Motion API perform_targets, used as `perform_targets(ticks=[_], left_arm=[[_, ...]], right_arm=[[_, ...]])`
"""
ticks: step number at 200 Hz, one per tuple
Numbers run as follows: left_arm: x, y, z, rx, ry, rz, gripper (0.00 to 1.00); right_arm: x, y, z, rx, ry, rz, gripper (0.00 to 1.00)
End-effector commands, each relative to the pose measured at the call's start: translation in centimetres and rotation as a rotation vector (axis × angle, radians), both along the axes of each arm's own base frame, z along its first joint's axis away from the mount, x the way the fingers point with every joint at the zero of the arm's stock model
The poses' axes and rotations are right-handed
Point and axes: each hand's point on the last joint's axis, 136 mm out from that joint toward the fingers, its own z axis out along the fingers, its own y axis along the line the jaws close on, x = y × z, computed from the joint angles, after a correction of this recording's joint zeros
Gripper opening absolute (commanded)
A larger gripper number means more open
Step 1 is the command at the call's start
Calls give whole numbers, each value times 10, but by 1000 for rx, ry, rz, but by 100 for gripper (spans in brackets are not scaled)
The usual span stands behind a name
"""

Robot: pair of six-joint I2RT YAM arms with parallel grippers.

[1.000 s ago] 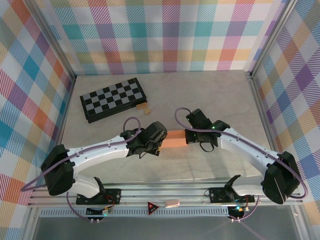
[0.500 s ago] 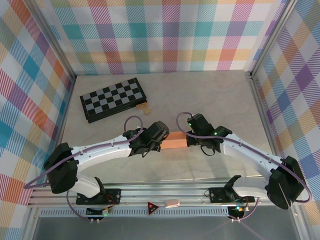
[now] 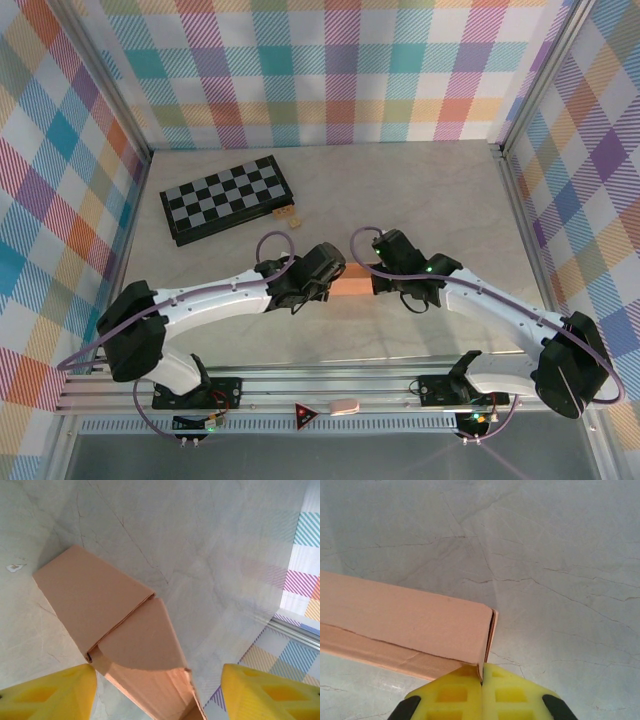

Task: Fold the paper box

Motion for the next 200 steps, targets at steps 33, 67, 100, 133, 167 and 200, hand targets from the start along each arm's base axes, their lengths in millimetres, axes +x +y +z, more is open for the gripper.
perform_targets(ticks=[33, 67, 100, 133, 167, 200], left_arm=[[8, -8, 0, -332, 113, 369, 52], [6, -3, -13, -305, 122, 374, 49], [5, 1, -22, -292, 123, 384, 42], [3, 5, -27, -277, 132, 393, 37], [1, 6, -32, -271, 141, 394, 36], [-1, 7, -34, -257, 149, 390, 36]], right_arm=[[-9, -4, -9, -36, 55, -17, 0], [-9, -3, -6, -29, 61, -29, 0], [-8, -1, -1, -18, 64, -34, 1], [-9, 3, 16, 16, 66, -32, 24], [-21, 12, 49, 135, 77, -14, 50], [-31, 19, 77, 266, 146, -45, 62]])
